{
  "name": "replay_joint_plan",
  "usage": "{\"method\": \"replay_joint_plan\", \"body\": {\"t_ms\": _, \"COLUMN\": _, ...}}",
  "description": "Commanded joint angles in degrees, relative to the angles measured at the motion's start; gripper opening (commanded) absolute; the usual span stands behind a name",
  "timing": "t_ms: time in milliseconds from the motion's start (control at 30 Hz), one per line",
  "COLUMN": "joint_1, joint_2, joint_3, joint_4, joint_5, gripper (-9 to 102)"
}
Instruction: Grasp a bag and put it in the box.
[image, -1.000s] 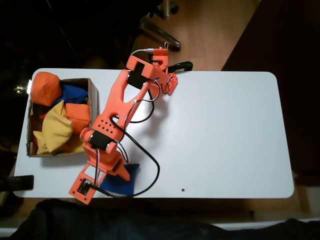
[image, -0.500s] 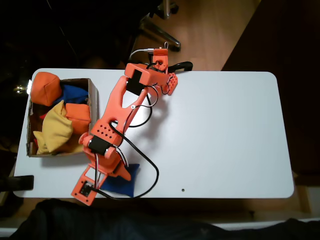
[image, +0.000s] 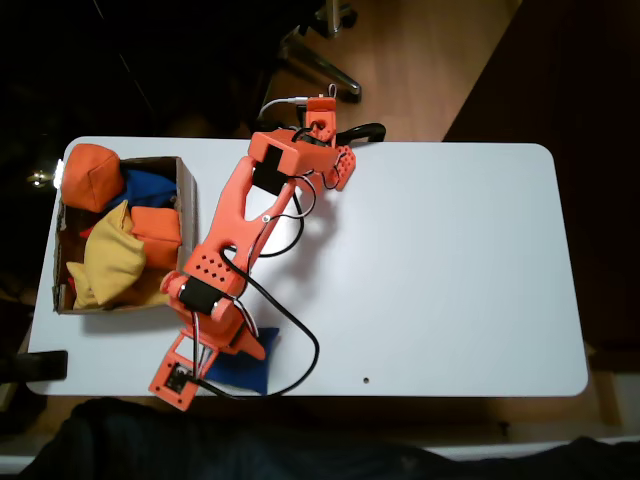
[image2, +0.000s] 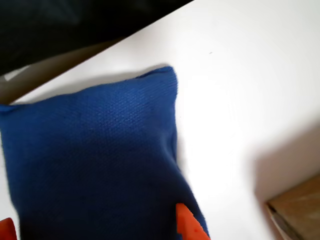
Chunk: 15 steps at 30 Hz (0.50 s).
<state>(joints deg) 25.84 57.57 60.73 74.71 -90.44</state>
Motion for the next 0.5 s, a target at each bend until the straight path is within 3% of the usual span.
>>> {"method": "replay_joint_plan", "body": {"t_ms": 0, "joint_1": -0.62, "joint_2": 0.26, "joint_3": -2.90, "joint_4": 0.26, "joint_5": 0.18, "gripper": 62}}
{"method": "replay_joint_plan", "body": {"t_ms": 467, "joint_1": -0.44, "joint_2": -2.20, "joint_3": -4.48, "joint_4": 0.26, "joint_5": -0.62, "gripper": 62}}
